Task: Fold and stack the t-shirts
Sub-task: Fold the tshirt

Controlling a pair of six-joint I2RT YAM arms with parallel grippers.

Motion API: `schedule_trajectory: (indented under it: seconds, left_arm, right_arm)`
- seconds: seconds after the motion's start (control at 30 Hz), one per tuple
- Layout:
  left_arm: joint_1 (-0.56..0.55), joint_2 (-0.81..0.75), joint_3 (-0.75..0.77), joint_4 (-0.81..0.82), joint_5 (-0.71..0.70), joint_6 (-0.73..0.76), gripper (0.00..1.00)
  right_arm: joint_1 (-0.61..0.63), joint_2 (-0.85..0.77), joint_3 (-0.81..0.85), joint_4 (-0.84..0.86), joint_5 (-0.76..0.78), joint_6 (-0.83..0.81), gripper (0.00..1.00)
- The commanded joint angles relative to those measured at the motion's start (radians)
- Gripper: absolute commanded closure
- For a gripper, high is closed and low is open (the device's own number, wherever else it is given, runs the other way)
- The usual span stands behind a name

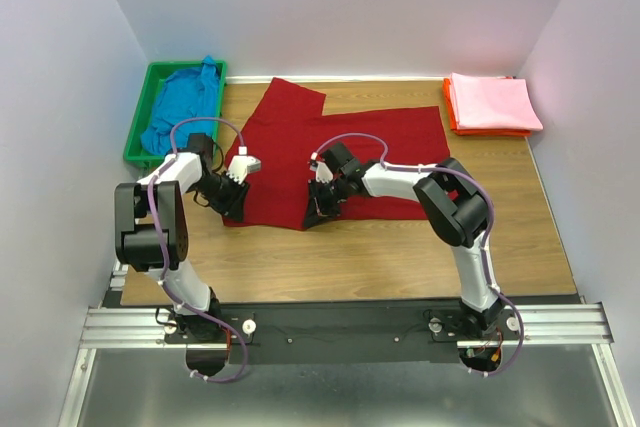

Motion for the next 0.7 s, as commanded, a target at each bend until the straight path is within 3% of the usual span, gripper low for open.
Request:
schedule_trajectory:
  seconds: [0.0, 0.13, 0.27, 0.47, 0.6, 0.67]
  left_arm:
    - [-0.004, 0.009, -0.015, 0.024, -0.032, -0.022, 0.57]
    - [-0.008, 0.006, -0.014, 0.023, -0.033, -0.023, 0.60]
    - [-0.010, -0.014, -0.002, 0.011, -0.010, -0.008, 0.72]
    - [-0.010, -0.038, 0.037, -0.017, 0.004, -0.007, 0.91]
    - [-0.010, -0.046, 0.060, -0.032, 0.013, -0.005, 1.00]
    - [-0.010, -0.048, 0.070, -0.038, 0.022, -0.003, 1.00]
  right_arm:
    - [0.015, 0.044, -0.008, -0.029, 0.038, -0.029, 0.86]
    - [0.013, 0.042, -0.004, -0.029, 0.030, -0.035, 0.92]
    - [0.013, 0.031, 0.013, -0.029, 0.018, -0.047, 0.99]
    - [-0.005, 0.013, 0.031, -0.032, 0.002, -0.058, 0.99]
    - [-0.020, 0.002, 0.044, -0.035, -0.008, -0.057, 0.99]
    - [-0.025, -0.004, 0.050, -0.035, -0.016, -0.057, 0.99]
